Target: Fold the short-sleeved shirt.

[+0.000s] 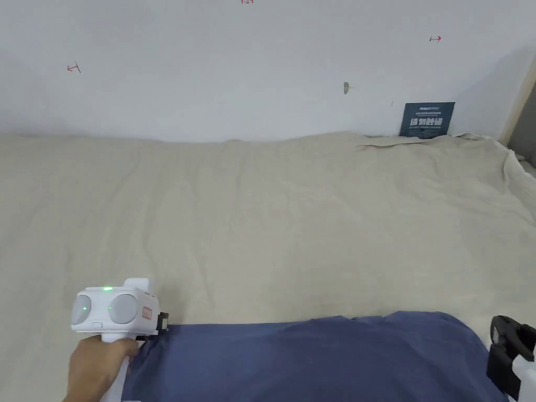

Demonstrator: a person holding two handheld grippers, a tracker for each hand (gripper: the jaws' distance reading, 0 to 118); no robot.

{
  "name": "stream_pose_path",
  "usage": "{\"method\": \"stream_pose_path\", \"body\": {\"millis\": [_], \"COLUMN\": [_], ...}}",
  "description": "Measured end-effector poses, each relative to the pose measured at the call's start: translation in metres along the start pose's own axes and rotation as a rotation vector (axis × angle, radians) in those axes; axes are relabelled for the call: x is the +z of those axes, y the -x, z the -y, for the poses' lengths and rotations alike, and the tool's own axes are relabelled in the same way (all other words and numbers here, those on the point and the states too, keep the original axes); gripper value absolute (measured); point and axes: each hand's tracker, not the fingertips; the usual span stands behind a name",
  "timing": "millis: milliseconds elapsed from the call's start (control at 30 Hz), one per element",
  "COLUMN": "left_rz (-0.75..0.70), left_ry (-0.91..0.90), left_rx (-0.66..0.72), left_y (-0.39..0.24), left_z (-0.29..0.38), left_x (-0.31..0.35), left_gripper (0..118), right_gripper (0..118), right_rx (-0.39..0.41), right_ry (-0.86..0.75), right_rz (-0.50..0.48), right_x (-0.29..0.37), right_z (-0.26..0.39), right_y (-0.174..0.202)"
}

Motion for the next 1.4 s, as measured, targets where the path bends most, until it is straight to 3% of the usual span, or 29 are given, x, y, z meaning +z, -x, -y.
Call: {"method": "stream_pose_path", "body": {"millis": [200,267,400,433,800,900,967,1000,1067,1133,1267,1400], "left_rz": [0.076,0.086,0.091,0.092,0.089,0.089,0.092,0.092,0.09,0.088,0.084,0.072], "left_ry": [-0.118,-0.138,-0.156,-0.16,-0.156,-0.153,-0.153,-0.153,-0.153,-0.154,-0.159,-0.169], "left_rx": [-0.048,-0.05,-0.052,-0.052,-0.045,-0.042,-0.038,-0.039,-0.04,-0.039,-0.029,-0.019], "left_y": [-0.007,-0.006,-0.001,-0.002,0.01,0.008,0.008,0.008,0.008,0.01,0.011,0.013], "left_z": [0.01,0.014,0.018,0.02,0.024,0.027,0.026,0.026,0.027,0.027,0.033,0.038], "left_x": [0.055,0.068,0.076,0.082,0.088,0.092,0.093,0.094,0.095,0.093,0.096,0.104], "left_gripper": [0,0,0,0,0,0,0,0,0,0,0,0], "right_gripper": [1,8,89,93,92,90,74,59,42,5,5,5], "right_rx": [-0.06,-0.06,-0.06,-0.062,-0.002,-0.02,-0.022,-0.018,-0.007,-0.011,0.024,-0.002], "right_ry": [0.141,0.214,0.354,0.384,0.514,0.563,0.572,0.573,0.576,0.557,0.498,0.425], "right_rz": [-0.04,-0.062,-0.076,-0.066,-0.092,-0.097,-0.108,-0.105,-0.108,-0.127,-0.126,-0.168], "right_x": [-0.06,-0.089,-0.148,-0.161,-0.217,-0.225,-0.225,-0.224,-0.218,-0.211,-0.207,-0.167], "right_z": [-0.008,-0.007,-0.001,0.002,0.016,0.024,0.028,0.029,0.029,0.027,0.019,0.001], "right_y": [-0.035,-0.046,-0.06,-0.062,-0.042,-0.04,-0.037,-0.035,-0.033,-0.031,-0.041,-0.048]}}
